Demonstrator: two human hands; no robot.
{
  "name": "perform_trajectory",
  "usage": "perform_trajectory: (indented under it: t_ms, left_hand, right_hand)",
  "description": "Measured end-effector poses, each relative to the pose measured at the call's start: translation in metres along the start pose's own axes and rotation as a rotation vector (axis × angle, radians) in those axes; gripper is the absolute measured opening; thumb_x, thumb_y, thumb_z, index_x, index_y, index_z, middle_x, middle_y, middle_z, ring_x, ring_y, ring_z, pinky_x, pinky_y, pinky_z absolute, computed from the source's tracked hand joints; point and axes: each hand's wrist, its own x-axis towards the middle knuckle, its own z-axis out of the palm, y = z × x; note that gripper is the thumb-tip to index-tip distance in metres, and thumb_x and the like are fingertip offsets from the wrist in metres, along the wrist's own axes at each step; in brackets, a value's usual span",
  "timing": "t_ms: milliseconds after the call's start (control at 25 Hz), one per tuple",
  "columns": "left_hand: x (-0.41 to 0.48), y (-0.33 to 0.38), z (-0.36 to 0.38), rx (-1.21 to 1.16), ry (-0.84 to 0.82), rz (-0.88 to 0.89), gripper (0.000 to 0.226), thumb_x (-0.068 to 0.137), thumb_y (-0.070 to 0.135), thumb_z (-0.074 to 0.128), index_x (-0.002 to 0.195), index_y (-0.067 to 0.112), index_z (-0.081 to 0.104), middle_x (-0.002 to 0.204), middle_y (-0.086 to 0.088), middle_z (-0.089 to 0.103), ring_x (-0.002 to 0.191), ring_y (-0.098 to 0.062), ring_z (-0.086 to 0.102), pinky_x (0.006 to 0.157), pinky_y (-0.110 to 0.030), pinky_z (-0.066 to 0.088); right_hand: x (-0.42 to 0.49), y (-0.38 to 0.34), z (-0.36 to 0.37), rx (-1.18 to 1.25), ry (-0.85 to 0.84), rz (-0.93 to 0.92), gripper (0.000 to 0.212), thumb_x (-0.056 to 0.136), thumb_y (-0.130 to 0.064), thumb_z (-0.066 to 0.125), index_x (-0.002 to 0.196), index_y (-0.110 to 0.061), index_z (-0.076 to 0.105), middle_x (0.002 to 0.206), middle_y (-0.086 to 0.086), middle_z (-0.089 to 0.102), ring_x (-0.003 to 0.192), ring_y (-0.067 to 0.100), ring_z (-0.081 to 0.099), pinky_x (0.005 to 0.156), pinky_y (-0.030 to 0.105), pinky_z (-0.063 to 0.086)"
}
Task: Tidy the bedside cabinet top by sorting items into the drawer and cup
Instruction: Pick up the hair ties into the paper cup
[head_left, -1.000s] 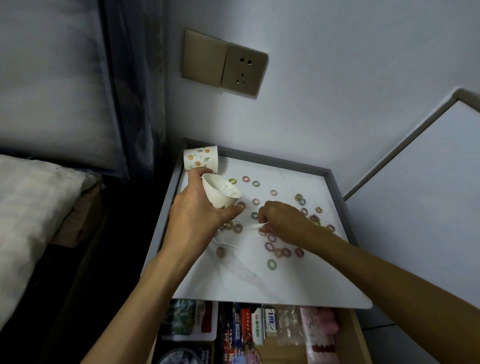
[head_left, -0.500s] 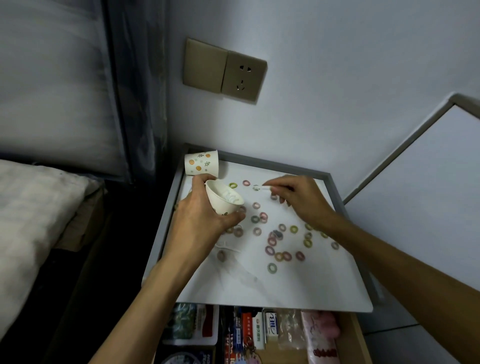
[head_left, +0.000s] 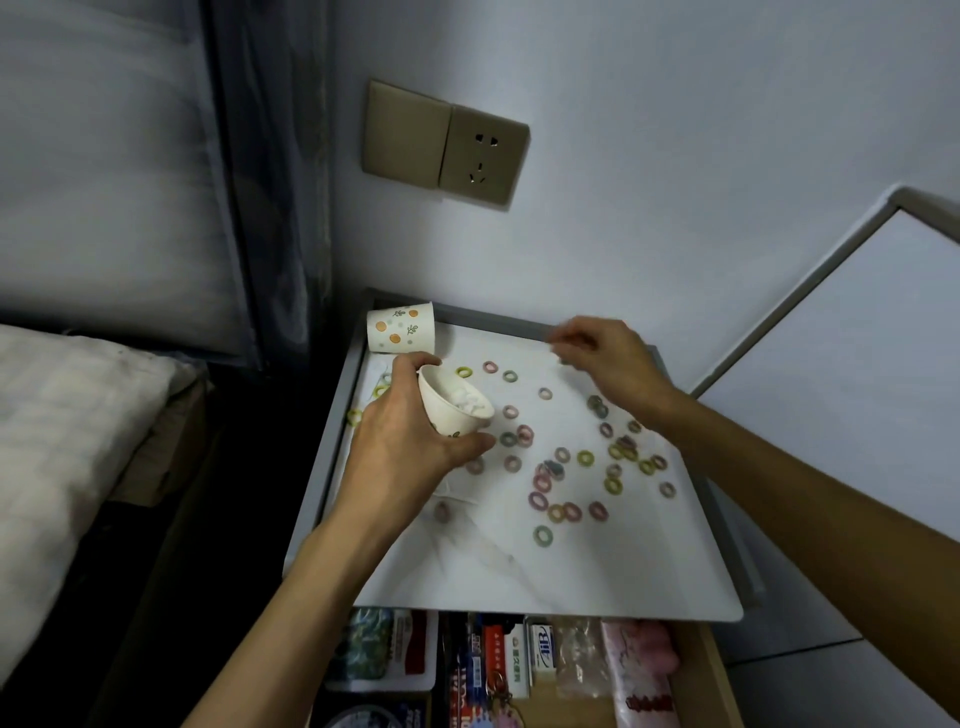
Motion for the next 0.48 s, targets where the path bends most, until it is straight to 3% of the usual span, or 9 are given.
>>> perform_trajectory:
  t_ms: [120,200,360,480]
  left_hand:
    - [-0.001,0.001,-0.002,0.013,0.005,0.021,0.081,0.057,0.033,0.092,0.122,0.031,0.044,0.105,0.002,0.064,0.089,-0.024,0.066,0.074,-0.047,0.057]
    - [-0.001,0.001,-0.003,0.014,0.015,0.028,0.08,0.057,0.034,0.091,0.122,0.031,0.044,0.105,0.002,0.064,0.089,-0.022,0.066,0.074,-0.046,0.057]
    - [0.001,0.002,-0.006,0.005,0.018,0.029,0.078,0.059,0.033,0.091,0.122,0.03,0.044,0.107,0.001,0.065,0.088,-0.021,0.066,0.074,-0.039,0.057]
    - [0.003,0.001,-0.014,-0.015,0.065,0.034,0.077,0.059,0.032,0.091,0.121,0.028,0.046,0.101,0.005,0.064,0.078,-0.005,0.063,0.057,-0.012,0.049]
  right_hand:
    - [-0.003,0.079,-0.018,-0.381,-0.043,0.457,0.037,0.093,-0.025,0.063,0.125,-0.008,0.056,0.12,0.014,0.063,0.103,0.029,0.063,0.088,0.036,0.051]
    - [-0.012,0.112,-0.018,-0.449,-0.075,0.558,0.044,0.092,-0.027,0.064,0.128,-0.006,0.052,0.121,0.018,0.061,0.104,0.032,0.062,0.086,0.037,0.051]
    - [-0.02,0.126,0.006,-0.306,0.002,0.446,0.01,0.092,-0.011,0.06,0.102,-0.01,0.06,0.103,0.014,0.064,0.087,0.025,0.059,0.068,0.028,0.045]
    - [-0.021,0.114,0.018,-0.345,-0.03,0.323,0.008,0.091,-0.007,0.062,0.099,-0.007,0.065,0.102,0.013,0.063,0.087,0.019,0.054,0.073,0.024,0.041]
